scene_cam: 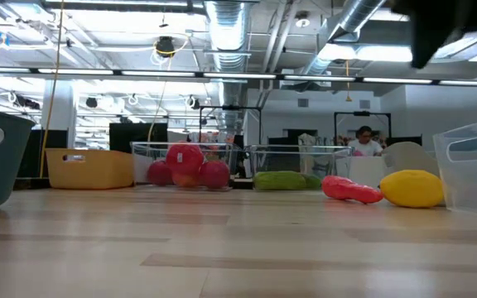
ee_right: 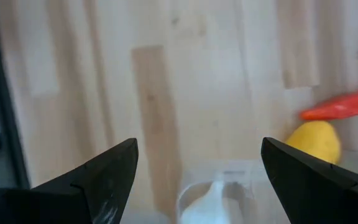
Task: Sort produce into baskets
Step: Put the orange carrot into the red bin
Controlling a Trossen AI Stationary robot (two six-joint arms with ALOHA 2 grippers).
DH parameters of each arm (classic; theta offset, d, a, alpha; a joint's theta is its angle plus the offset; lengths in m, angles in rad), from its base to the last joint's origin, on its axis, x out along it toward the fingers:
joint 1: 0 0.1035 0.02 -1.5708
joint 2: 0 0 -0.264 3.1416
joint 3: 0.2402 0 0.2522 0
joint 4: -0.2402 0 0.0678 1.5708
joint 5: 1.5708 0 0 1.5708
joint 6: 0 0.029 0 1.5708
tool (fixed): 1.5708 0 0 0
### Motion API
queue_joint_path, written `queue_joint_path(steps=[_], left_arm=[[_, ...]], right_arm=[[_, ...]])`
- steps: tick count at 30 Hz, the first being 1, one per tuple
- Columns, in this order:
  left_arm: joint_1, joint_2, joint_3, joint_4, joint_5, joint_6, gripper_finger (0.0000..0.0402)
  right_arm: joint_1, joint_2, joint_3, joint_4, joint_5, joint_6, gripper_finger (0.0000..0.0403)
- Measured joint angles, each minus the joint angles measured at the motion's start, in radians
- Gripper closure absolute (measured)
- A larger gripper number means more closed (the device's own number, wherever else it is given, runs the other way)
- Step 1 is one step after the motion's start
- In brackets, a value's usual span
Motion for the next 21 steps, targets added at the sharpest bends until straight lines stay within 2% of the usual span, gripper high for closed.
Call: queue_joint_path(steps=[8,21], left_arm=[[0.098,0.000,0.000,0.000,-0.155,0.254,0.0210],[0.242,0.000,0.000,-0.001,-0.282,0.522,0.0210]], right_arm=[[-0.120,0.000,0.000,-0.006,0.006,0.025,0.0036],[-0.351,0.000,0.000,-0.042,0.060,0.014,0.0036]])
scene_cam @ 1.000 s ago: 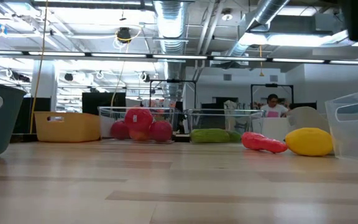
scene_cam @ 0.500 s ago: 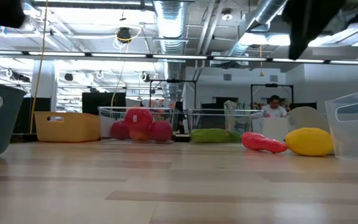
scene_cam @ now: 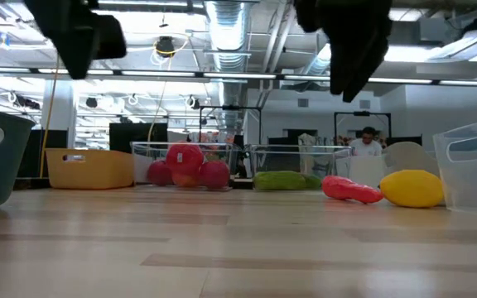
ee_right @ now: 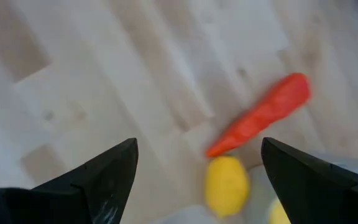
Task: Sort produce into baskets
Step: Put the orange carrot into the red bin
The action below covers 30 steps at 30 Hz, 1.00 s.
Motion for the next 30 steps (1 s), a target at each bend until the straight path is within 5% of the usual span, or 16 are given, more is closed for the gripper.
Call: queue_joint_path(steps=[17,30], left_arm=[[0.060,0.000,0.000,-0.001,-0.015,0.135,0.0210],[0.060,0.000,0.000,0.000,-0.062,0.139,0.0210]], right_arm=[[-0.271,0.001,-0.059,-0.029,0.004,-0.058,0.0036],[-0.359,0.001,-0.224,0.176,-0.005,-0.095,0.0036]])
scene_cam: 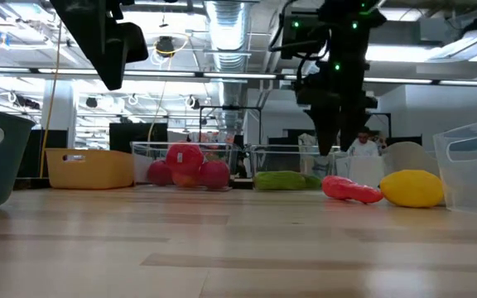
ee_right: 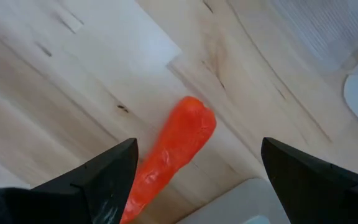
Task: Sort produce into baskets
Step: Put the orange carrot into the red bin
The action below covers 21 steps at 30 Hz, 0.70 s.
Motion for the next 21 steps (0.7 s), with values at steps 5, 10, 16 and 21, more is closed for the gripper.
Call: queue_joint_path(steps=[5,10,16,21], left_arm=[[0.000,0.000,0.000,0.000,0.000,-0.001,0.0210],[0.000,0.000,0.000,0.000,0.000,0.000,0.0210],[0.000,0.000,0.000,0.000,-0.002,-0.001,0.0210],[0.000,0.000,0.000,0.000,-0.003,-0.001,0.0210]], right_arm=[[-0.016,0.000,-0.047,0.065,0.000,-0.003,0.0036],[-0.023,0.000,-0.109,0.132,-0.001,0.000,0.0036],[-0.025,0.000,-0.179,0.229,-0.004,0.001,0.0036],[-0.025,0.000,-0.230,0.314,-0.017,0.001,0.0036]])
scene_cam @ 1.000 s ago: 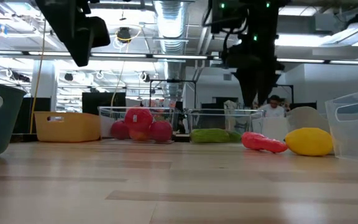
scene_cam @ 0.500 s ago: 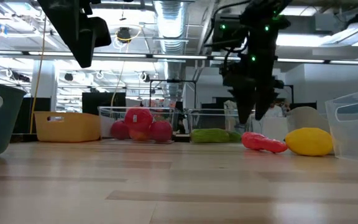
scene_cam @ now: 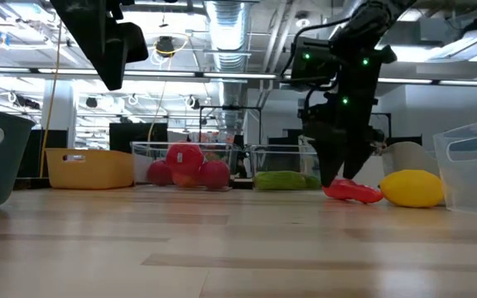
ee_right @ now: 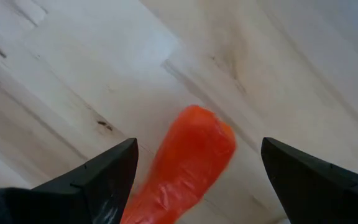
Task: Sort produce into baskets
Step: Put the orange carrot into the red bin
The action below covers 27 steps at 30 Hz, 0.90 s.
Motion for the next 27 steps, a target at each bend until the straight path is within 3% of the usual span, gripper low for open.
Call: queue_joint_path(steps=[27], left_arm=[[0.000,0.000,0.000,0.000,-0.026,-0.002,0.0210]], right_arm=[[0.000,0.000,-0.035,0.067,-0.013,-0.008,0.0158]])
